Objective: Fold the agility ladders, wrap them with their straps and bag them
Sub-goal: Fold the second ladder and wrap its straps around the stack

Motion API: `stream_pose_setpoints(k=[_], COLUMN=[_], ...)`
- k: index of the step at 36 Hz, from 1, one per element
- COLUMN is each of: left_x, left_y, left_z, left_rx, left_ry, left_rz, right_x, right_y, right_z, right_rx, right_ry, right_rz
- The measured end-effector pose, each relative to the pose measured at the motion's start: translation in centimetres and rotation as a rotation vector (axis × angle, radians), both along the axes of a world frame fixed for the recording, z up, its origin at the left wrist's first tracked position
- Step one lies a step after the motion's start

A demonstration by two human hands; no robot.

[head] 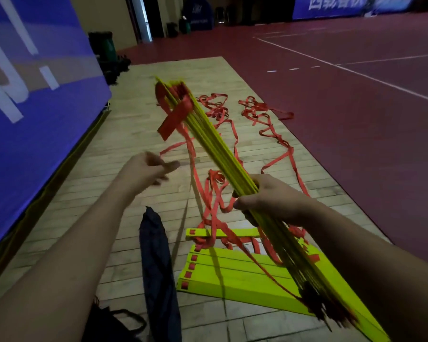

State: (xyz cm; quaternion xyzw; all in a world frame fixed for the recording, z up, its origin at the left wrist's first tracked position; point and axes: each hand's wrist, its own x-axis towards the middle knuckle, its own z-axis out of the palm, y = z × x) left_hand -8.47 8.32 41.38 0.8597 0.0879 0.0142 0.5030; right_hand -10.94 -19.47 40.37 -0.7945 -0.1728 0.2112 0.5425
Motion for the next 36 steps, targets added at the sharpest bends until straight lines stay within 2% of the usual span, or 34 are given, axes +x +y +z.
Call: stream_pose_setpoints(k=[3, 5, 6, 8, 10, 15, 20, 22, 24, 25, 27, 29, 33, 36], left_x=[1.1, 0.9, 1.2, 0.5, 0.2, 0.9, 0.9, 0.4, -0.2, -0.9, -2.6, -3.8, -5.5, -5.9], left_y=[-0.3, -0.9, -1.1, -2.5, -3.6, -1.2, -1.1, -1.5, -1.9, -2.4, -3.9, -5.8, -8.6, -9.5], left_z=[-0.1, 0.2, 0.1, 1.5, 2.9, 0.9, -0.8, -0.1, 0.0, 0.0, -0.2, -0.9, -2.3, -3.7], left_rx=[-0.111, -0.112, -0.187, -0.399, -0.448, -0.155, -0.052, -0.083, -0.140, -0.126, -0.004, 0.100, 0.363, 0.308], left_ry=[-0.138, -0.185, -0.232, -0.337, -0.382, -0.316, -0.233, -0.069, 0.208, 0.331, 0.458, 0.446, 0.273, 0.253], left_rz=[0.067, -0.109, -0.216, -0.225, -0.208, -0.303, -0.367, -0.472, -0.646, -0.744, -0.864, -0.881, -0.892, -0.869], right_x=[0.0, 0.0, 0.0, 0.1, 0.1, 0.3, 1.1, 1.3, 1.6, 1.8, 2.1, 2.5, 3.1, 3.0], right_y=[-0.3, -0.4, -0.4, -0.4, -0.5, -0.9, -1.8, -2.0, -2.1, -2.2, -2.0, -1.9, -1.3, -1.3], right_z=[0.4, 0.5, 0.5, 0.5, 0.5, 0.8, 0.6, 0.5, 0.4, 0.4, 0.6, 0.8, 1.1, 1.2], right_rx=[0.040, 0.046, 0.046, 0.054, 0.088, 0.174, 0.261, 0.320, 0.387, 0.419, 0.502, 0.609, 0.825, 0.913], right_ry=[0.053, 0.078, 0.087, 0.105, 0.127, 0.087, -0.007, -0.035, -0.051, -0.053, -0.031, 0.011, 0.094, 0.128], right_rz=[0.100, 0.149, 0.163, 0.182, 0.199, 0.110, -0.076, -0.153, -0.226, -0.261, -0.319, -0.368, -0.474, -0.548])
